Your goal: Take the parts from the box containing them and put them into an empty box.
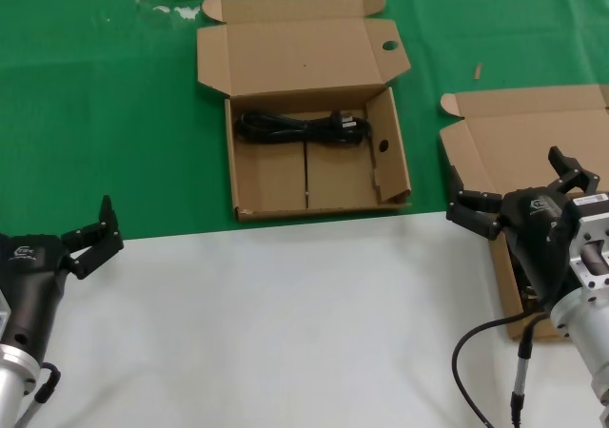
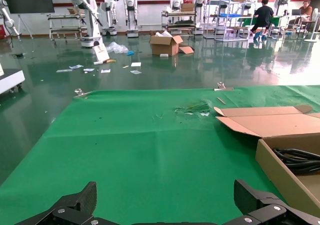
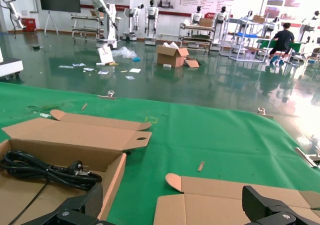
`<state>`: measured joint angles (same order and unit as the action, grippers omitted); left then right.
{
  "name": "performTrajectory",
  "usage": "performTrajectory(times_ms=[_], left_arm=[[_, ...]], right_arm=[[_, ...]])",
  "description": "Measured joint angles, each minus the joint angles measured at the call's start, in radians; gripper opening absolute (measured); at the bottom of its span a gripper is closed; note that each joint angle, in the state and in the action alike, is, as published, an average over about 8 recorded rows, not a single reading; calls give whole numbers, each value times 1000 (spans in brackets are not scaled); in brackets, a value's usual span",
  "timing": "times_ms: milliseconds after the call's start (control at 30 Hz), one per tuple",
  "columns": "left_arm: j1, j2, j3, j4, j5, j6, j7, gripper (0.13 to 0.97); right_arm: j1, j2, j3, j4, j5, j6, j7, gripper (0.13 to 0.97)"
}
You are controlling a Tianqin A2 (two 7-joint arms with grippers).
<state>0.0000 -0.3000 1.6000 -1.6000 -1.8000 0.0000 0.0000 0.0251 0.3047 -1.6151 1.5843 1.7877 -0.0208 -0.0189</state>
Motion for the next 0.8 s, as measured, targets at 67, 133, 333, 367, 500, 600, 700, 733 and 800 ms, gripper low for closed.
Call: performTrajectory(times_ms=[67,133,333,367,500,600,700,733,800], left_arm=[[0,0,0,0,0,0,0,966],[0,0,0,0,0,0,0,966],[0,0,0,0,0,0,0,966],[0,0,0,0,0,0,0,966],[0,0,0,0,0,0,0,966],[0,0,0,0,0,0,0,966],[0,0,0,0,0,0,0,966],[0,0,0,0,0,0,0,966],[0,0,0,0,0,0,0,966]], right_arm=[[0,0,0,0,0,0,0,966],[0,0,0,0,0,0,0,966],[0,0,0,0,0,0,0,966],[0,0,0,0,0,0,0,966],[0,0,0,0,0,0,0,966],[0,0,0,0,0,0,0,966],[0,0,0,0,0,0,0,966],[0,0,0,0,0,0,0,966],[0,0,0,0,0,0,0,966]])
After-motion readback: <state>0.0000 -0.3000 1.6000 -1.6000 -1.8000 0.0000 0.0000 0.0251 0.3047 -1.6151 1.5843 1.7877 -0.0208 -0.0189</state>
